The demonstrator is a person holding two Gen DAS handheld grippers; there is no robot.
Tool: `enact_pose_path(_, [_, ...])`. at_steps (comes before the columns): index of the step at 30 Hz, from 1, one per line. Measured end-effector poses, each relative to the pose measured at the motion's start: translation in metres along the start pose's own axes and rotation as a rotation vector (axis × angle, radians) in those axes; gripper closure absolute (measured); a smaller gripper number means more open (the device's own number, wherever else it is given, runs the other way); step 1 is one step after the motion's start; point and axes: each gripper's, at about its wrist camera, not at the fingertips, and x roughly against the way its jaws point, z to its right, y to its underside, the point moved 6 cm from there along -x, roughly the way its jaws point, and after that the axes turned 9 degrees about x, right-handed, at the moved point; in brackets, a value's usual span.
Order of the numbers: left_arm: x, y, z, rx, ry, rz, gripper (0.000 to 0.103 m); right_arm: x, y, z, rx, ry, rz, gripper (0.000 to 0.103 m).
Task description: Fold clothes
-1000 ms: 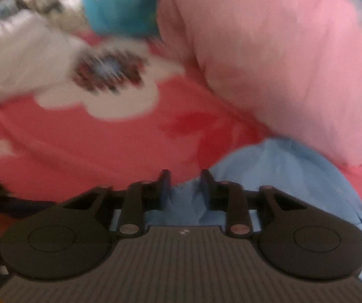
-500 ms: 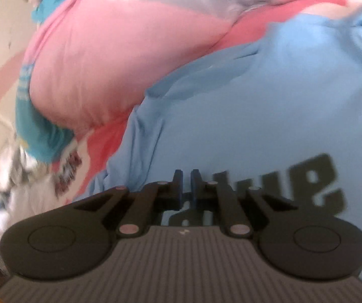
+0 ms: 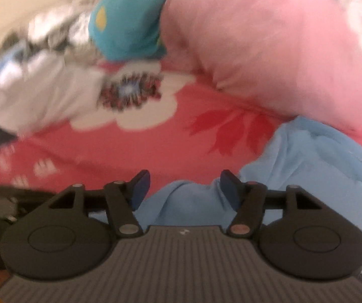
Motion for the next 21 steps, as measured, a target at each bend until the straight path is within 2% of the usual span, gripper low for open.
enact_pose_path(1, [0.0, 0.0, 0.0, 0.0, 0.0, 0.0, 0.073, -0.002, 0.005, 0.004, 0.007, 0.021, -0.02, 0.062])
enact_pose_path(2, [0.0, 0.0, 0.0, -0.001, 0.0, -0.001, 0.073, -0.003, 0.008, 0.011, -0.003, 0.041, -0.029, 0.099])
enact_pose_path(3, [0.0, 0.0, 0.0, 0.0, 0.0, -0.001, 0.073, -0.001, 0.011, 0.02, -0.045, 0.057, -0.029, 0.098])
enact_pose_path(6, [0.0, 0.0, 0.0, -0.002, -0.003, -0.001, 0.073, 0.03, 0.027, 0.051, -0.249, 0.051, 0.103, 0.099])
enact_pose_path(10, [0.0, 0.0, 0.001, -0.005, -0.006, -0.001, 0.073, 0.067, 0.066, 0.086, -0.517, 0.062, 0.233, 0.099])
enact_pose_path(12, [0.0, 0.0, 0.0, -0.005, -0.006, -0.001, 0.072, 0.066, 0.094, 0.102, -0.665, 0.053, 0.221, 0.099])
enact_pose_path(15, [0.0, 0.0, 0.0, -0.005, -0.006, -0.002, 0.072, 0.063, 0.128, 0.117, -0.797, 0.079, 0.187, 0.098])
enact_pose_path(18, [-0.001, 0.0, 0.0, -0.005, -0.006, -0.002, 0.073, 0.072, 0.127, 0.124, -0.797, 0.121, 0.22, 0.095])
enact_pose_path(21, [0.0, 0.0, 0.0, -0.004, -0.005, -0.003, 0.073, 0.081, 0.098, 0.125, -0.668, 0.186, 0.257, 0.095])
